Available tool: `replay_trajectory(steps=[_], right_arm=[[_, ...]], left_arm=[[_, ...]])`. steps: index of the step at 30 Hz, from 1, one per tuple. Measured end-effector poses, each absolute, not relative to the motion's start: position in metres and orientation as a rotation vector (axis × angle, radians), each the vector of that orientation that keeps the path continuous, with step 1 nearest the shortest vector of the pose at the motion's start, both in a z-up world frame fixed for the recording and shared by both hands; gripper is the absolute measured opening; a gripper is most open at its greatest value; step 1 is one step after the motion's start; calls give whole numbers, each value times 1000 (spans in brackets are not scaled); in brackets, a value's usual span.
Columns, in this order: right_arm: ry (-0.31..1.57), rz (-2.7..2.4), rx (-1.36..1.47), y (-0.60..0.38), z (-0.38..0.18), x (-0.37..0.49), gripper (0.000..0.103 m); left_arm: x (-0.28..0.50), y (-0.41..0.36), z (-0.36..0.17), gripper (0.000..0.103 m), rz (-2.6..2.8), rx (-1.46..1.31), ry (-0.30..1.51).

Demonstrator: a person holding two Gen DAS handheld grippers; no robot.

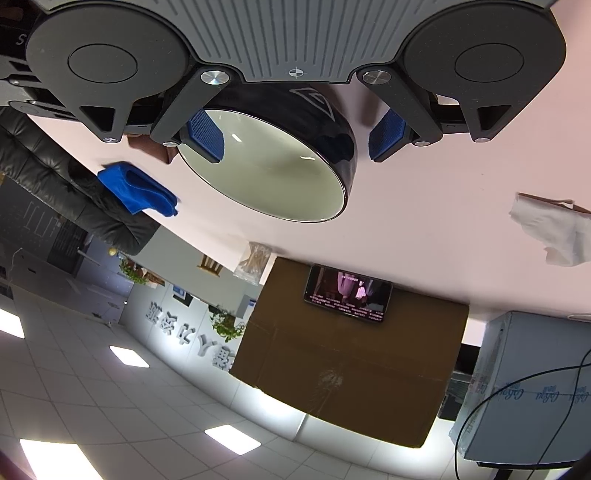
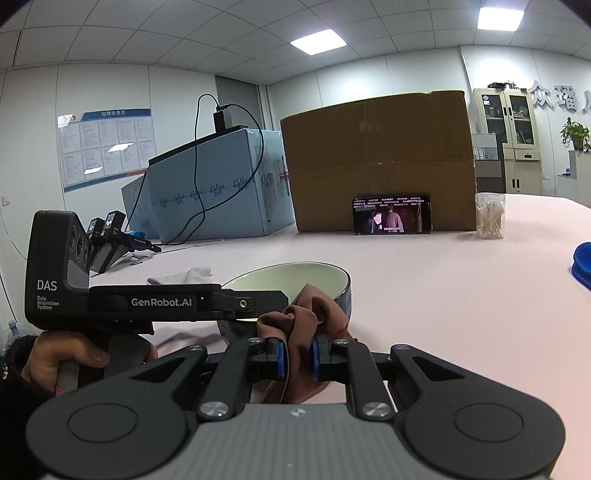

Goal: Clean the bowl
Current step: 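Level the bowl with the left gripper while the right gripper wipes its outer wall with the cloth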

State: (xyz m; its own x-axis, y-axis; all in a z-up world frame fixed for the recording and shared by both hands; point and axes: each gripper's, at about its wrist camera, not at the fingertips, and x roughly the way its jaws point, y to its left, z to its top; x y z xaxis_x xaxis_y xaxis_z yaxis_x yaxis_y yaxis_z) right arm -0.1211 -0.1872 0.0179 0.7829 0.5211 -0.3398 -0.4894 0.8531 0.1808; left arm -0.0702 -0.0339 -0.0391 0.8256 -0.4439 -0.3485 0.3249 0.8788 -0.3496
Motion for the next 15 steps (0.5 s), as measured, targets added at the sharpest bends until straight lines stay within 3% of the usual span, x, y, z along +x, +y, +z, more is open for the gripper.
replay_trajectory(steps=[8, 15], right_arm=[[452, 537, 80, -184, 6, -112, 16], [383, 535, 88, -189, 20, -120, 16]], left_arm=[[-73, -35, -39, 87, -418, -286, 438], [-73, -34, -39, 87, -421, -290, 436]])
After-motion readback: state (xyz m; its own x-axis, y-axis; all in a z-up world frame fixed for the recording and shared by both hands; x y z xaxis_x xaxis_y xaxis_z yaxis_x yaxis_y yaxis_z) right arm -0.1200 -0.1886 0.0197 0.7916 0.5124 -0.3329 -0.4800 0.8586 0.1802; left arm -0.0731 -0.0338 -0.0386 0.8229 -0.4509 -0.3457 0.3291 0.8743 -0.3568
